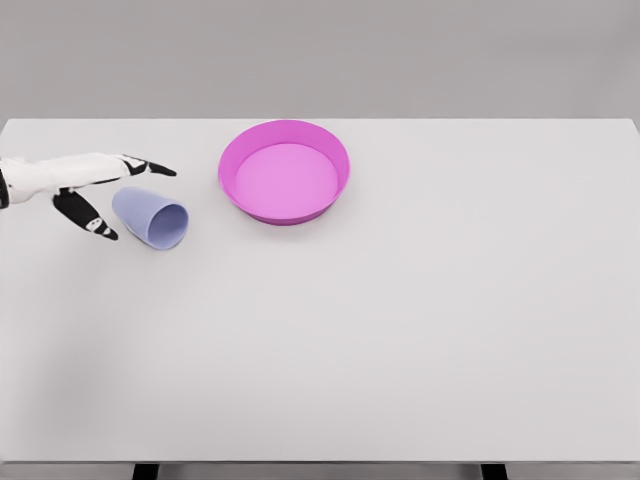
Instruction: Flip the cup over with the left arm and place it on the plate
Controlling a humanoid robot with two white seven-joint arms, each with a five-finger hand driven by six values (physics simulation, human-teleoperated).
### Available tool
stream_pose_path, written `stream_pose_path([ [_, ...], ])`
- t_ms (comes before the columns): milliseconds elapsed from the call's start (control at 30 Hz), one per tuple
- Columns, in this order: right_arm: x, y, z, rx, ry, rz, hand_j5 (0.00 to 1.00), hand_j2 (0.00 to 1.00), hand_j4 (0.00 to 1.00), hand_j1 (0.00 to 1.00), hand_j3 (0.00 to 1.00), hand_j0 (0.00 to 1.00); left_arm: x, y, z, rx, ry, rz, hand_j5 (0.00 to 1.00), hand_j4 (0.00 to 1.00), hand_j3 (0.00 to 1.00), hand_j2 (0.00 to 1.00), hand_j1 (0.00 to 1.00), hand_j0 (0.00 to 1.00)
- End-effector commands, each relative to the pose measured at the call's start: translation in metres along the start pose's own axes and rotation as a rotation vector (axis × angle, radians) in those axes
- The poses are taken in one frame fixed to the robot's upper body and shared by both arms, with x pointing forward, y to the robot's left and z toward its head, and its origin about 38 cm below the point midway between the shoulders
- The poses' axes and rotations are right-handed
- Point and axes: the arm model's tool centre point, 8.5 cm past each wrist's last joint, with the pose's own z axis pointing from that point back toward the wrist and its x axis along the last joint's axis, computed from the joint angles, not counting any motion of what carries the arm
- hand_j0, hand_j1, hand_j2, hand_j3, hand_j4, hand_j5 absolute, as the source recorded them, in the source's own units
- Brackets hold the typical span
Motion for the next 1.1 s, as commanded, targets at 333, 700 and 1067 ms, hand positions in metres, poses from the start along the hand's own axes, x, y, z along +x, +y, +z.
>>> stream_pose_path([
  [333,0.000,0.000,0.000,0.000,0.000,0.000,1.00,1.00,1.00,1.00,1.00,1.00,-0.002,-0.015,-0.015,-0.045,0.007,0.005,1.00,1.00,1.00,1.00,1.00,1.00],
  [700,0.000,0.000,0.000,0.000,0.000,0.000,1.00,1.00,1.00,1.00,1.00,1.00,-0.006,-0.018,-0.027,-0.054,0.021,0.014,1.00,1.00,1.00,1.00,1.00,1.00],
  [1067,0.000,0.000,0.000,0.000,0.000,0.000,1.00,1.00,1.00,1.00,1.00,1.00,-0.010,-0.021,-0.025,-0.062,0.035,0.016,1.00,1.00,1.00,1.00,1.00,1.00],
])
